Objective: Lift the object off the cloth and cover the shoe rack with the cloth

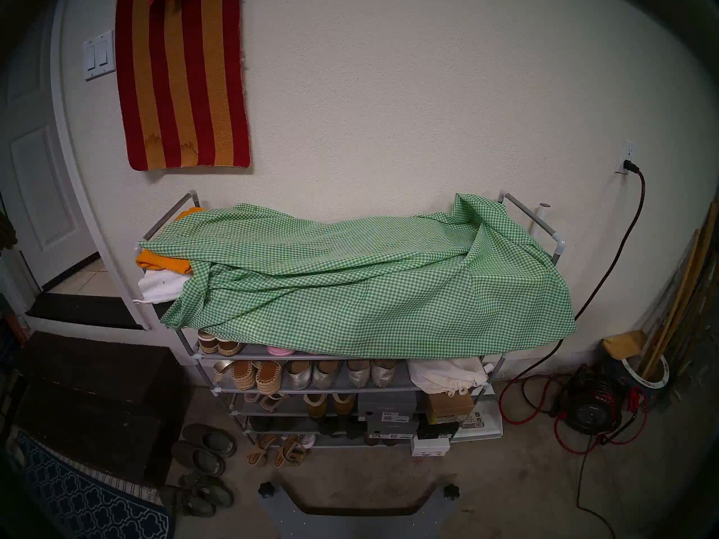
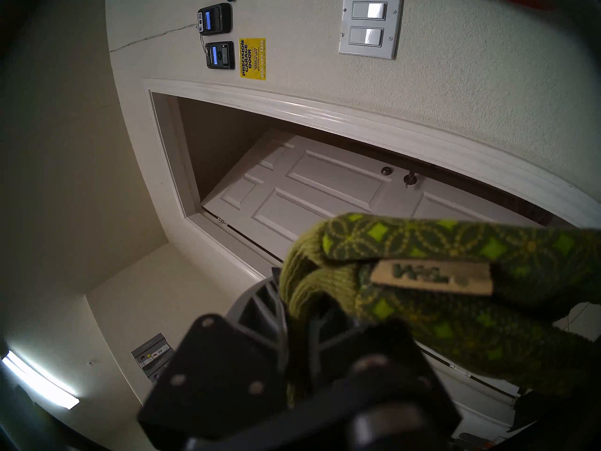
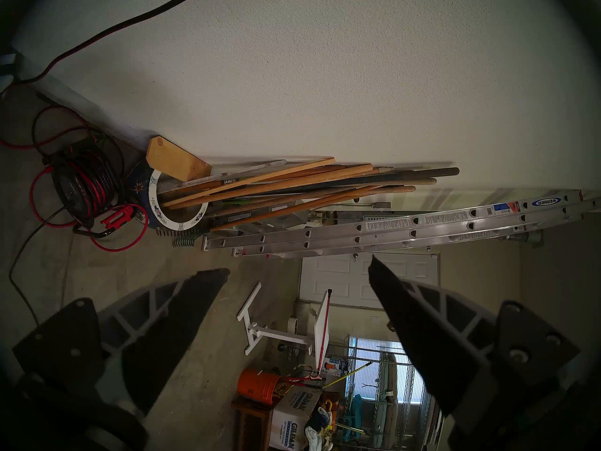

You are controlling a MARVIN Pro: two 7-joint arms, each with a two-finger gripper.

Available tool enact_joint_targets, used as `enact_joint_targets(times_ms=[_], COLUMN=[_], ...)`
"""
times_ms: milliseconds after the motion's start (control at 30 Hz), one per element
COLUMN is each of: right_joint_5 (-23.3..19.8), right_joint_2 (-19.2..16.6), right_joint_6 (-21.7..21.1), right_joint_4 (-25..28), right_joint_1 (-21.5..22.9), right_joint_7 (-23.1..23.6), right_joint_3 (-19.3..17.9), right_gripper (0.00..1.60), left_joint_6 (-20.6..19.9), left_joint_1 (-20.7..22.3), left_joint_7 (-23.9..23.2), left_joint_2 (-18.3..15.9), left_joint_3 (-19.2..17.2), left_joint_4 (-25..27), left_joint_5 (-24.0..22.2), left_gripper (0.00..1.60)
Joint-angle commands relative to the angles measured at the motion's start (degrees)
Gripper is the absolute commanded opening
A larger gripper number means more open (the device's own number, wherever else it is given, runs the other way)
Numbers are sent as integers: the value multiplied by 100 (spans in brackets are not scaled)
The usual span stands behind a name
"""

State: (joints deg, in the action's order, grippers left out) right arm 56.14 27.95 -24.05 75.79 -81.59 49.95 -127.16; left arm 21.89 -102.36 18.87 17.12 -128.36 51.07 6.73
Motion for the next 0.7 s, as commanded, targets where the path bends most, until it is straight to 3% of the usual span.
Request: enact_joint_targets(times_ms=[0, 667], right_joint_5=[5, 5], right_joint_2=[-11, -11], right_joint_6=[2, 2], right_joint_4=[3, 3], right_joint_1=[1, 1], right_joint_7=[-4, -4], right_joint_3=[-1, -1], right_gripper=[160, 160], left_joint_6=[-127, -432], left_joint_1=[-159, -292], left_joint_7=[-101, -501], left_joint_2=[139, 460], left_joint_3=[-341, -878], left_joint_4=[255, 732], left_joint_5=[117, 413], left_gripper=[0, 0])
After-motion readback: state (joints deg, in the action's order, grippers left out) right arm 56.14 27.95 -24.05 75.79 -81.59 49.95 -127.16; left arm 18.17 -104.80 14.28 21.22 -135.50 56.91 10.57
